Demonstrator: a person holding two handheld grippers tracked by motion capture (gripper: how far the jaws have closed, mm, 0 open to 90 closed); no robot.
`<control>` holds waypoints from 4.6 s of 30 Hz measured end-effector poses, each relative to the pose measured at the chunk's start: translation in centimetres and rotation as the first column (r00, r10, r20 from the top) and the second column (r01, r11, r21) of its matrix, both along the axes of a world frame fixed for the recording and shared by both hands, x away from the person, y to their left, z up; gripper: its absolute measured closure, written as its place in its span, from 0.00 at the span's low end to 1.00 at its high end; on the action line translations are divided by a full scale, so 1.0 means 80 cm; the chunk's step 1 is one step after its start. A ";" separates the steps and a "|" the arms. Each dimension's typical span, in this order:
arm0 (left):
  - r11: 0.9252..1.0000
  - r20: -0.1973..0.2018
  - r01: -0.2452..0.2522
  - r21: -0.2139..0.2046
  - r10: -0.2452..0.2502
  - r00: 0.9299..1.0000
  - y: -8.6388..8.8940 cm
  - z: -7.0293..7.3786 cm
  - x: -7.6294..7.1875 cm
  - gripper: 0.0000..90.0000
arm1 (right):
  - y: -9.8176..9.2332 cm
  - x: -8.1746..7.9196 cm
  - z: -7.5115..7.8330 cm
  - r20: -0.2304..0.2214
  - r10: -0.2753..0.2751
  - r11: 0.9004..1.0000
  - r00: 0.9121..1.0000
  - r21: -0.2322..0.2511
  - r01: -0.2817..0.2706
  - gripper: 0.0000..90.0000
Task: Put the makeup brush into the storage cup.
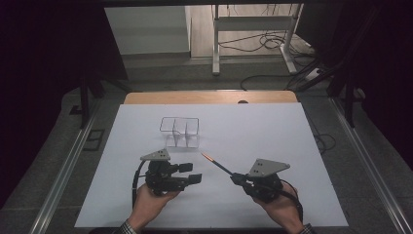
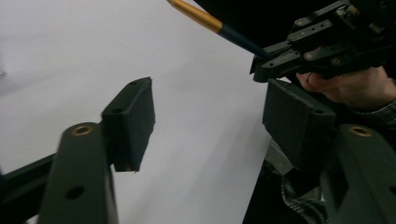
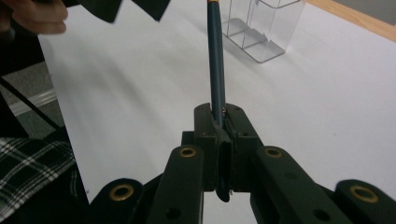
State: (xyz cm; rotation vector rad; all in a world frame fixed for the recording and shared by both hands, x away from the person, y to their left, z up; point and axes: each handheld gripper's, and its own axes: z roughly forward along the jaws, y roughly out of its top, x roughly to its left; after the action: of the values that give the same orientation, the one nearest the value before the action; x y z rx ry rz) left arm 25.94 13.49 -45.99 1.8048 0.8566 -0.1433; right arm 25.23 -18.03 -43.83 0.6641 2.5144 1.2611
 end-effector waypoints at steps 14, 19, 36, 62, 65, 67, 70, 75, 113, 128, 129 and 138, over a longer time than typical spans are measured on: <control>0.990 -0.083 0.020 -0.140 -0.032 0.996 -0.017 -0.010 0.009 0.63 | 0.021 -0.003 -0.006 0.021 0.002 0.999 1.000 0.041 -0.003 0.94; 0.981 -0.120 0.014 -0.195 -0.038 0.992 -0.017 -0.015 0.013 0.68 | 0.026 -0.002 -0.009 0.015 0.009 0.998 1.000 0.059 -0.010 0.94; 0.961 -0.178 -0.016 -0.275 -0.035 0.983 -0.022 -0.023 0.019 0.78 | 0.044 -0.006 -0.016 0.030 0.043 0.996 0.999 0.077 -0.045 0.94; 0.999 -0.046 0.002 -0.041 -0.004 0.999 -0.014 0.003 0.010 0.93 | 0.011 0.013 0.003 -0.114 -0.022 0.991 0.993 0.130 0.037 0.54; 1.000 -0.031 -0.001 -0.012 0.000 1.000 -0.014 0.004 0.008 0.93 | 0.009 0.014 0.006 -0.113 -0.032 0.989 0.993 0.137 0.048 0.51; 1.000 -0.025 -0.001 0.003 0.001 1.000 -0.014 0.005 0.008 0.93 | 0.008 0.015 0.008 -0.112 -0.031 0.989 0.993 0.144 0.047 0.50; 1.000 -0.011 -0.004 0.028 0.005 1.000 -0.015 0.006 0.007 0.93 | 0.009 0.015 0.013 -0.093 -0.031 0.987 0.995 0.152 0.045 0.49; 0.998 0.008 -0.015 0.060 0.014 1.000 -0.015 0.008 0.006 0.93 | 0.008 0.016 0.016 -0.076 -0.034 0.988 0.997 0.150 0.046 0.49; 0.944 0.142 -0.146 0.296 0.108 0.984 0.028 0.032 0.027 0.93 | -0.030 0.018 -0.013 -0.050 -0.084 0.996 0.995 0.017 0.085 0.21; 0.924 0.167 -0.192 0.331 0.143 0.975 0.042 0.042 0.042 0.93 | -0.049 0.013 -0.019 -0.015 -0.116 0.993 0.993 -0.004 0.116 0.15; 0.921 0.170 -0.195 0.336 0.145 0.975 0.044 0.043 0.044 0.93 | -0.050 0.012 -0.019 -0.013 -0.116 0.993 0.993 -0.004 0.116 0.15; 0.911 0.169 -0.219 0.349 0.169 0.971 0.055 0.051 0.057 0.93 | -0.062 0.009 -0.021 -0.006 -0.127 0.992 0.992 -0.015 0.127 0.13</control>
State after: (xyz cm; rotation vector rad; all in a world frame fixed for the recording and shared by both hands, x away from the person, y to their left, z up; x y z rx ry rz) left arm 30.48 17.90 -41.88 2.0316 1.0086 0.2842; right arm 25.93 -23.00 -45.51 0.8131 2.4414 1.1969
